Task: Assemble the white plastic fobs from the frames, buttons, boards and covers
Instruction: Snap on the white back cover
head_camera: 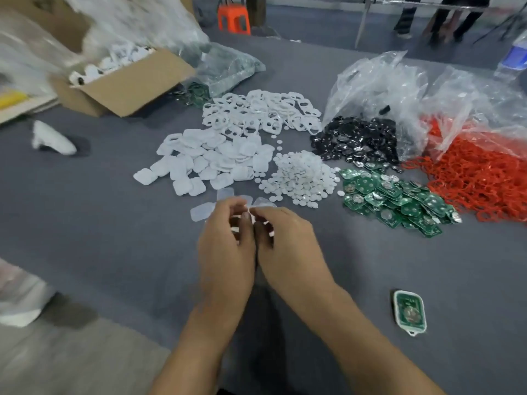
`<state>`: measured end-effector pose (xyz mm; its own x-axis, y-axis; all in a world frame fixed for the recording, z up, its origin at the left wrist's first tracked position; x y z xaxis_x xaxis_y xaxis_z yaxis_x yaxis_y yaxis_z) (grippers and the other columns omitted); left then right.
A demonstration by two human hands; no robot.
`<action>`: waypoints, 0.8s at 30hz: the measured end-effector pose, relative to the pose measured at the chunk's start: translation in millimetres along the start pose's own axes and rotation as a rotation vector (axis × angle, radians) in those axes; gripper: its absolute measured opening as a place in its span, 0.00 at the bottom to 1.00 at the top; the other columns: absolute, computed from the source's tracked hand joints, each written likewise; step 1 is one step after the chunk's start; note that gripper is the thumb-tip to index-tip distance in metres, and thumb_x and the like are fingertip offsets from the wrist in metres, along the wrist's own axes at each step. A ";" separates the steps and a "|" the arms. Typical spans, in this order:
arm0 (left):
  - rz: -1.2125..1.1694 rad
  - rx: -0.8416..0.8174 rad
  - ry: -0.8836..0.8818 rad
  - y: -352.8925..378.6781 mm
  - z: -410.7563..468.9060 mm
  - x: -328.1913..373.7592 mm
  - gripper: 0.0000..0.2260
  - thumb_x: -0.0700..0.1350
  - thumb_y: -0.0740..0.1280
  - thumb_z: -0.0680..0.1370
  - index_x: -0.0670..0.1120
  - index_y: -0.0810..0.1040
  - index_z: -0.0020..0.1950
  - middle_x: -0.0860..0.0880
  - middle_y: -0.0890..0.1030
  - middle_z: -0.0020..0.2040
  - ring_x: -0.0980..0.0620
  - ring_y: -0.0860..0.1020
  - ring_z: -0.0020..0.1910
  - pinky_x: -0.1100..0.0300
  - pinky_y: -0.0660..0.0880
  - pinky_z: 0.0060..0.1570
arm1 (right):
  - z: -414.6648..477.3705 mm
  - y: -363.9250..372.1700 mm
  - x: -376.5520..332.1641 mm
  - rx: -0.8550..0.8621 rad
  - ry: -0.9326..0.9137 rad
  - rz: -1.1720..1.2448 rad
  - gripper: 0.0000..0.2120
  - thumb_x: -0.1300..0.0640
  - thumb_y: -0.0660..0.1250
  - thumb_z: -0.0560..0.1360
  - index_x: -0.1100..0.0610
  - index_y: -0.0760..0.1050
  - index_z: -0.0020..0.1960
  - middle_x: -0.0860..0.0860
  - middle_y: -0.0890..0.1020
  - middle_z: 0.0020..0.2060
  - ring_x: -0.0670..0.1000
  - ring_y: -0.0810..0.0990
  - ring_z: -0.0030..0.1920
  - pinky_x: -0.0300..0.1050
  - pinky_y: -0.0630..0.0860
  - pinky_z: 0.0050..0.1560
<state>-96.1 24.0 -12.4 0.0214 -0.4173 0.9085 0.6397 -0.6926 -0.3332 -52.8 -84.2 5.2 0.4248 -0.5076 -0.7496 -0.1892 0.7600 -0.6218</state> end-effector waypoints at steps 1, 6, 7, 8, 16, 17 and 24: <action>0.022 0.041 -0.016 -11.7 12.7 -6.7 0.08 0.41 0.64 0.84 0.54 0.77 0.58 0.59 0.81 0.51 0.66 0.80 0.48 0.73 0.73 0.44 | 14.6 13.6 -10.4 -0.037 -0.017 -0.030 0.12 0.60 0.61 0.81 0.53 0.81 0.59 0.49 0.82 0.52 0.49 0.79 0.52 0.44 0.76 0.54; 0.140 0.145 -0.203 -56.8 81.9 -57.4 0.11 0.37 0.63 0.83 0.43 0.76 0.64 0.43 0.80 0.58 0.43 0.79 0.57 0.50 0.75 0.58 | 91.0 88.2 -39.6 -0.184 -0.020 -0.271 0.11 0.58 0.61 0.81 0.56 0.77 0.61 0.55 0.79 0.56 0.56 0.78 0.57 0.49 0.72 0.53; 0.267 0.152 -0.217 -62.5 96.2 -66.5 0.11 0.39 0.64 0.83 0.42 0.76 0.65 0.41 0.80 0.59 0.41 0.78 0.59 0.49 0.73 0.59 | 105.2 102.3 -41.8 -0.193 -0.025 -0.302 0.11 0.57 0.62 0.81 0.57 0.76 0.61 0.56 0.78 0.58 0.57 0.77 0.59 0.49 0.71 0.54; 0.385 0.151 -0.241 -66.6 108.9 -75.2 0.11 0.41 0.63 0.84 0.42 0.76 0.65 0.41 0.79 0.61 0.40 0.76 0.60 0.48 0.71 0.60 | 118.0 115.2 -42.9 -0.200 -0.029 -0.341 0.11 0.55 0.62 0.81 0.57 0.76 0.61 0.56 0.77 0.58 0.57 0.76 0.59 0.50 0.71 0.55; 0.583 0.198 -0.234 -69.0 133.5 -118.4 0.09 0.49 0.61 0.84 0.54 0.79 0.60 0.51 0.78 0.57 0.47 0.69 0.55 0.53 0.58 0.52 | 151.6 156.3 -27.4 -0.130 0.023 -0.299 0.08 0.54 0.66 0.78 0.54 0.76 0.56 0.54 0.80 0.52 0.57 0.77 0.55 0.48 0.70 0.52; 0.519 0.225 -0.203 -70.1 132.8 -118.2 0.06 0.48 0.63 0.83 0.54 0.79 0.57 0.55 0.79 0.54 0.49 0.70 0.53 0.53 0.60 0.52 | 150.6 153.0 -25.8 -0.111 0.052 -0.208 0.08 0.55 0.66 0.77 0.53 0.75 0.56 0.53 0.80 0.51 0.56 0.77 0.54 0.50 0.73 0.54; -0.306 0.141 -0.117 -68.3 113.5 -92.5 0.10 0.41 0.67 0.83 0.56 0.81 0.57 0.54 0.85 0.51 0.51 0.84 0.52 0.54 0.80 0.54 | 120.5 102.9 -25.5 -0.065 0.155 0.334 0.14 0.60 0.70 0.77 0.43 0.75 0.56 0.45 0.79 0.42 0.42 0.80 0.38 0.33 0.74 0.40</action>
<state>-54.6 176.7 -45.1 -0.1050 -0.1271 0.9863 0.7298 -0.6836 -0.0104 23.6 55.9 -12.3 0.1919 -0.2954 -0.9359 -0.3524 0.8693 -0.3466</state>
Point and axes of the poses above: each hand's wrist, its own z-axis towards the middle knuckle, its own y-axis out of the palm, x = y × z, the point moved 7 cm from there along z, towards the middle knuckle
